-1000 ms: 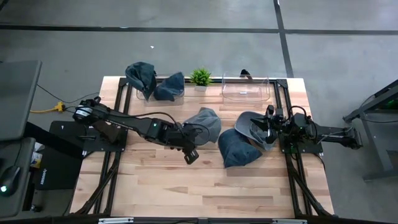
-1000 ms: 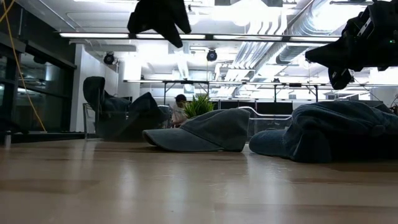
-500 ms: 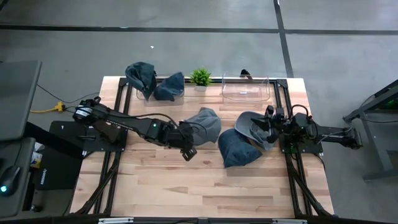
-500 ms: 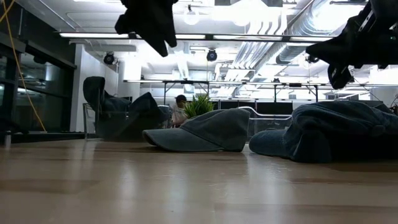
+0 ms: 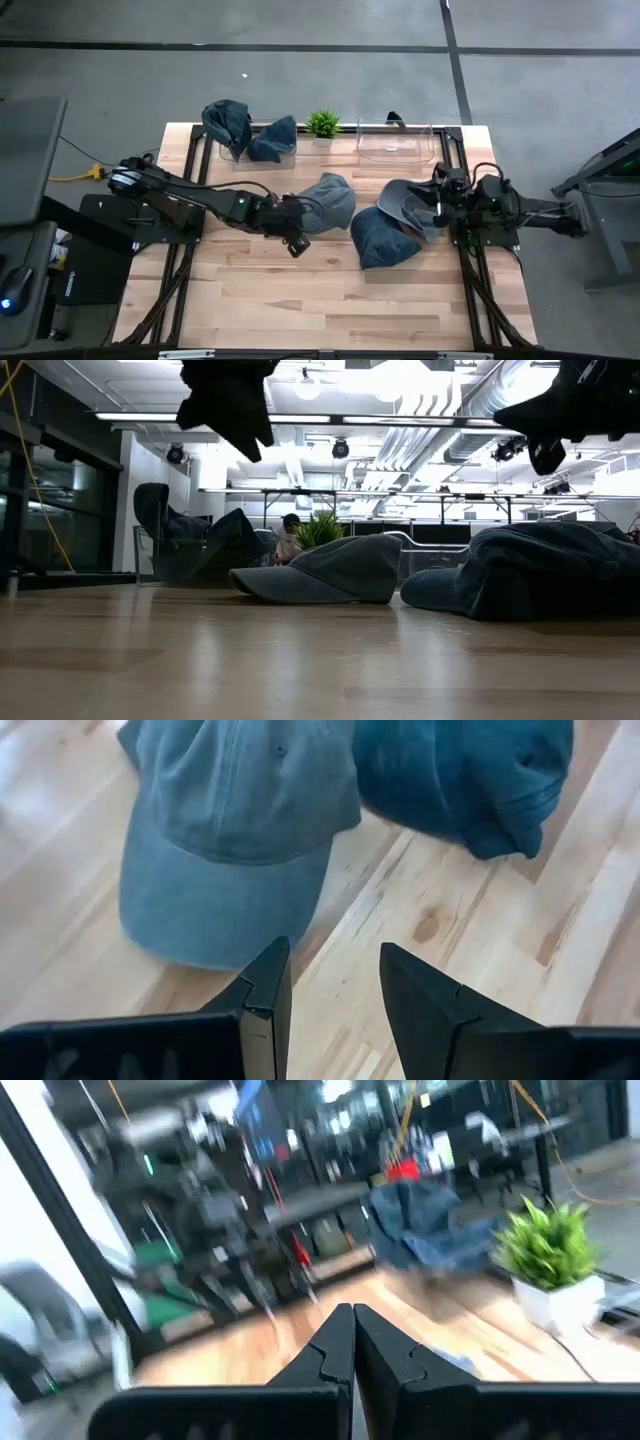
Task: Pick & Place hat
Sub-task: Put the dark blue cap into the left transparent bin
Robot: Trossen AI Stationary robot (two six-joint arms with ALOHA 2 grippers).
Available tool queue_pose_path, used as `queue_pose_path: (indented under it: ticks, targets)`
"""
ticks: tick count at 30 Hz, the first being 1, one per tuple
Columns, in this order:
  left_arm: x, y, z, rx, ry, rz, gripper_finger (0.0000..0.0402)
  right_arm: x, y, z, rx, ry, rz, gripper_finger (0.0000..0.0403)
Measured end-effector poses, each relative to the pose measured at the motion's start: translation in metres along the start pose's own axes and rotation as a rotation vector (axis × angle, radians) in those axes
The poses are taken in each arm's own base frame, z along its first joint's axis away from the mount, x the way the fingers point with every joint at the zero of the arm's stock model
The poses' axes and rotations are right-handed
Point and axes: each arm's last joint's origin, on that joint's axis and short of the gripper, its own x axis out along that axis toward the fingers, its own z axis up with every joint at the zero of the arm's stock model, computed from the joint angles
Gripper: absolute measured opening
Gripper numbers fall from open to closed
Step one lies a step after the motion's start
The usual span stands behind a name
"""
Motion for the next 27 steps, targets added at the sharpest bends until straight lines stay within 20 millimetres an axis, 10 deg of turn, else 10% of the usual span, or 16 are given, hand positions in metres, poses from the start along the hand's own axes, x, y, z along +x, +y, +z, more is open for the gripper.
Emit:
queue_pose_path:
  ticks: [14, 27]
  targets:
    - [-0.019, 0.044, -0.034, -0.118, -0.171, -0.271, 0.0115, 0.029, 0.041, 0.066, -0.198, 0.554, 0.038, 0.0001]
    - [-0.019, 0.049, -0.042, -0.011, -0.154, -0.335, 0.0115, 0.048, 0.100, 0.024, -0.083, 1.050, 0.270, 0.0001]
